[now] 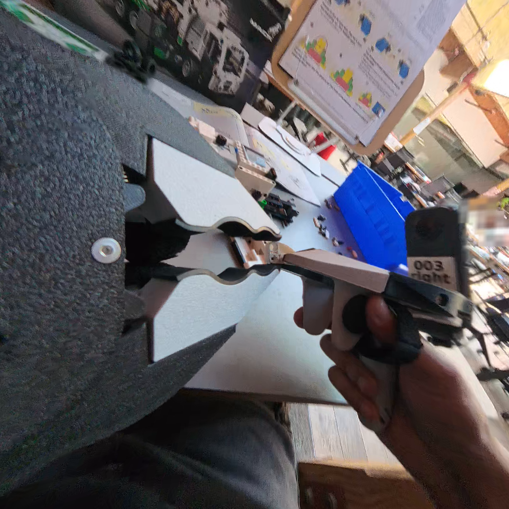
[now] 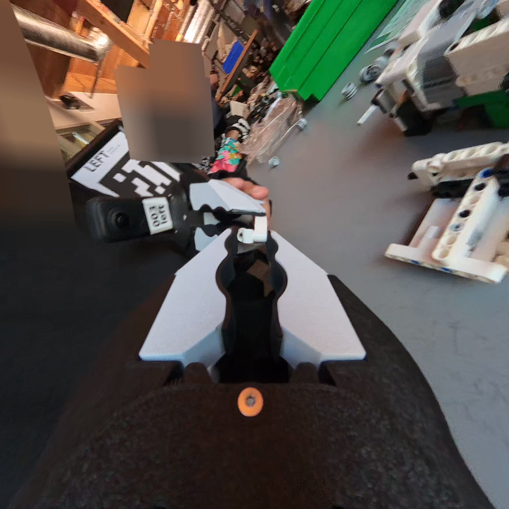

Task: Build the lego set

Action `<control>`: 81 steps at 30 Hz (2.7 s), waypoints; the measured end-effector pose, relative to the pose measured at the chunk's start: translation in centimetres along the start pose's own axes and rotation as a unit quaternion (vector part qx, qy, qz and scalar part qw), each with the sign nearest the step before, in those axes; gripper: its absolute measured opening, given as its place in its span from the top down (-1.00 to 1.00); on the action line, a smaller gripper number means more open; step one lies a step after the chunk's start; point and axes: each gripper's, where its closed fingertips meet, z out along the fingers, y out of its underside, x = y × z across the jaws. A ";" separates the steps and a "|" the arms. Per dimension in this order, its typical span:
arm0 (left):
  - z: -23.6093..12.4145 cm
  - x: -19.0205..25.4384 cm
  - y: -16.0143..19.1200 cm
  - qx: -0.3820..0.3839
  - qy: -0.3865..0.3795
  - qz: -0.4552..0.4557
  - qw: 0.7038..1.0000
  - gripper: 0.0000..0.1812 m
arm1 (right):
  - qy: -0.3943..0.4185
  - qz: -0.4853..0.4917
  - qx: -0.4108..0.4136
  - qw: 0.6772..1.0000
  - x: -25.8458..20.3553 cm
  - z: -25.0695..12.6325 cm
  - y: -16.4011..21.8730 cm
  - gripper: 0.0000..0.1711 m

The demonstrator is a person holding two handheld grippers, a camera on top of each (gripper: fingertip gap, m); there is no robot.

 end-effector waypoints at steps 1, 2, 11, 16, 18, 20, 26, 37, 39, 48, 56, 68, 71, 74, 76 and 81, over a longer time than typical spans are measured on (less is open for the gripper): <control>-0.4 0.2 -0.3 0.014 0.019 0.001 1.000 0.84 | -0.023 0.010 -0.005 1.000 -0.4 0.0 0.3 0.77; -0.6 0.3 -0.4 0.023 0.030 0.007 0.999 0.82 | -0.037 0.016 -0.004 0.999 -0.7 0.0 0.3 0.77; -0.9 0.8 0.2 0.008 0.089 -0.023 0.996 0.83 | -0.089 0.023 -0.034 0.995 -1.9 1.2 0.3 0.73; -1.1 1.2 1.1 -0.018 0.140 -0.081 0.987 0.83 | 0.115 -0.253 -0.088 0.957 -0.3 -0.3 0.0 0.64; -1.0 1.3 1.9 -0.039 0.153 -0.083 0.984 0.83 | 0.180 -0.385 -0.145 0.894 -0.8 -0.4 0.4 0.69; -0.8 1.4 2.7 -0.058 0.154 -0.060 0.984 0.83 | 0.224 -0.479 -0.193 0.827 -0.9 -0.1 0.6 0.75; -0.4 1.9 3.1 -0.079 0.142 0.000 0.987 0.84 | 0.243 -0.572 -0.291 0.727 0.1 0.8 1.7 0.82; -0.2 -0.1 3.0 -0.104 0.015 0.067 0.992 0.85 | 0.275 -0.537 -0.266 0.752 0.8 1.1 0.1 0.92; 0.0 -0.5 3.2 -0.112 -0.016 0.075 0.991 0.85 | 0.289 -0.526 -0.255 0.758 1.0 1.1 -0.2 0.92; 0.1 -2.1 2.8 -0.096 -0.093 -0.006 0.991 0.84 | 0.338 -0.430 -0.144 0.824 1.0 1.4 -2.0 0.92; 0.6 -2.4 3.5 -0.103 -0.110 -0.051 0.987 0.84 | 0.371 -0.364 -0.025 0.854 1.0 0.7 -3.6 0.93; -0.3 -4.0 3.3 -0.115 -0.196 0.107 0.968 0.85 | 0.214 -0.099 0.060 0.970 0.6 1.7 -2.6 0.75; -0.5 -4.2 3.3 -0.114 -0.202 0.120 0.965 0.85 | 0.213 -0.079 0.086 0.970 1.0 1.4 -3.1 0.79; -0.6 -4.3 3.1 -0.117 -0.213 0.137 0.960 0.85 | 0.213 -0.072 0.079 0.971 1.3 1.5 -3.0 0.82; -0.5 -4.2 2.9 -0.118 -0.216 0.147 0.958 0.85 | 0.213 -0.072 0.075 0.972 1.4 1.8 -2.9 0.83; 0.0 -4.1 3.4 -0.127 -0.197 0.139 0.962 0.84 | 0.234 -0.084 0.072 0.966 2.2 1.8 -2.9 0.88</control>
